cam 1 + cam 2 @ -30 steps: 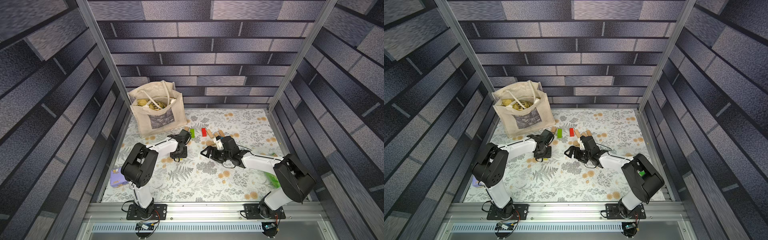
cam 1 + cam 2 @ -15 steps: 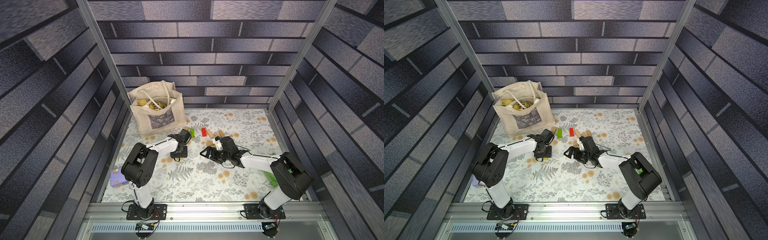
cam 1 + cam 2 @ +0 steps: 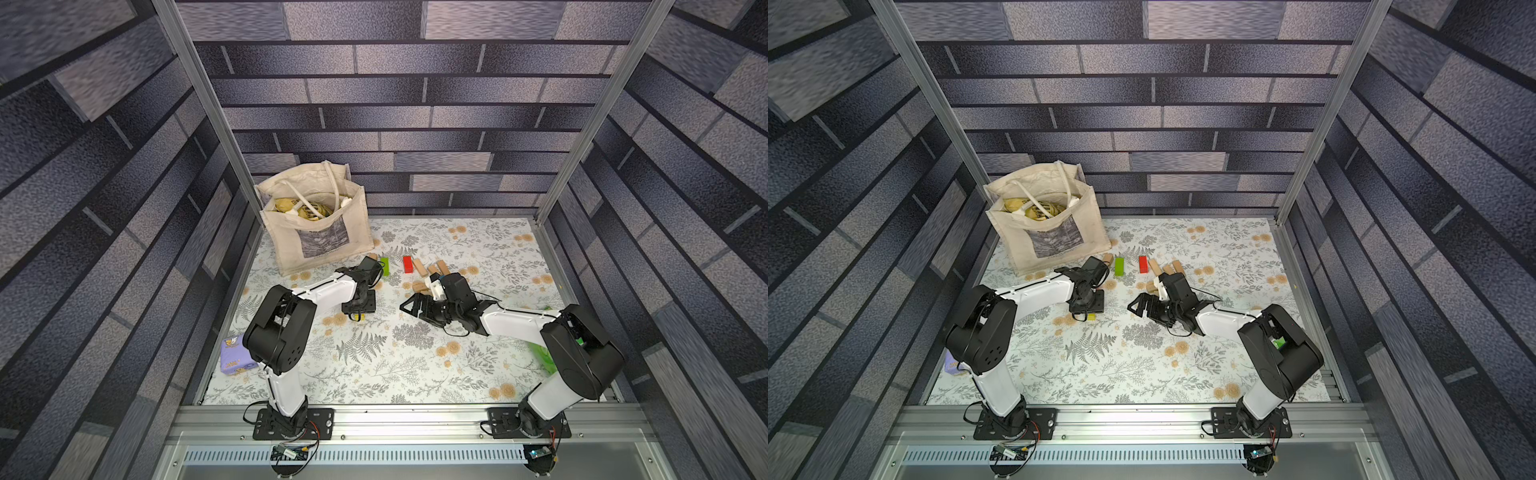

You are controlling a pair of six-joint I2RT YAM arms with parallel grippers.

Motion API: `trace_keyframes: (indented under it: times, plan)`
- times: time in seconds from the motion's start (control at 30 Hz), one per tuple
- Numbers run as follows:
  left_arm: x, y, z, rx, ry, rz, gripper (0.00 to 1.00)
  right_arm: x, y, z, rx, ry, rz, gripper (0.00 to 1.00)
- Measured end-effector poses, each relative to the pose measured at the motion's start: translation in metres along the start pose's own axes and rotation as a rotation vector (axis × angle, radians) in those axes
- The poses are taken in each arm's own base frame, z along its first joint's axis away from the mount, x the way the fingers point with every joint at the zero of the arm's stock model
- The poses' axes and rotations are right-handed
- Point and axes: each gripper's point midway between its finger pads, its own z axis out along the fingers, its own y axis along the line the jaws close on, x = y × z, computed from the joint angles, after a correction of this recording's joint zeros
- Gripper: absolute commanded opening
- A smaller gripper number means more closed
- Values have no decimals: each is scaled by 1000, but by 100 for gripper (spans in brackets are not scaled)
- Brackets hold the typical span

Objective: Assemble the letter k with building blocks
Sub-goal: Assemble the building block at the center of the board.

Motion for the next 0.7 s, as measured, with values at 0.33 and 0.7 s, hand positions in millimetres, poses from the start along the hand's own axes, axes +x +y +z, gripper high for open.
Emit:
trace_keyframes:
  times: [0.33,0.7]
  plan:
    - [0,0,1,-1,2,0,54,0,0,0,0,0,0,100]
    - [-1,-1,0,1,-1,-1,55,0,0,0,0,0,0,100]
